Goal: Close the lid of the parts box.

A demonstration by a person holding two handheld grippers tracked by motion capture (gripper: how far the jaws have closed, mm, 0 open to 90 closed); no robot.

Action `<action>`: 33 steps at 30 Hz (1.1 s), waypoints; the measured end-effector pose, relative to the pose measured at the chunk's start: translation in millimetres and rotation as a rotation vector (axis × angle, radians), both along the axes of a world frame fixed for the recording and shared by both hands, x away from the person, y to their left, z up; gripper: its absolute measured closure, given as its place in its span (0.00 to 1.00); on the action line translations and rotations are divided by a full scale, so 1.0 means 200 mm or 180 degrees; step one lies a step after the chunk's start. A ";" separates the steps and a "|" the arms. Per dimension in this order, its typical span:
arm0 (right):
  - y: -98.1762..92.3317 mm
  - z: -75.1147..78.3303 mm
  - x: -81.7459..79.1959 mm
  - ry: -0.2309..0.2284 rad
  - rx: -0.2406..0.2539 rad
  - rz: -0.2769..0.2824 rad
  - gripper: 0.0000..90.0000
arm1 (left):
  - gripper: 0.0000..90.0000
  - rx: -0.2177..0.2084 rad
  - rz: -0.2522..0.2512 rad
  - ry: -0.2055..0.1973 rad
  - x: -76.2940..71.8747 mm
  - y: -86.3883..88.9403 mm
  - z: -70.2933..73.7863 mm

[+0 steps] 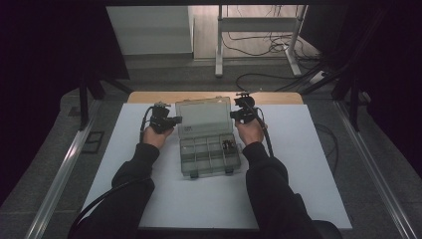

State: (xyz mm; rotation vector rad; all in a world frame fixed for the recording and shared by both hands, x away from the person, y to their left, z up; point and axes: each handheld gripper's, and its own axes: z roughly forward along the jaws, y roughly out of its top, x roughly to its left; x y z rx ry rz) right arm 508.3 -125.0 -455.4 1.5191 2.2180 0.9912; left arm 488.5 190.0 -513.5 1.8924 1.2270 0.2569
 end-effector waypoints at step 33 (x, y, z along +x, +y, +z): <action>-0.02 0.09 -0.16 -0.0171 -0.0146 0.0184 0.98 | 0.99 0.0043 -0.0259 -0.0372 -0.17 0.01 0.23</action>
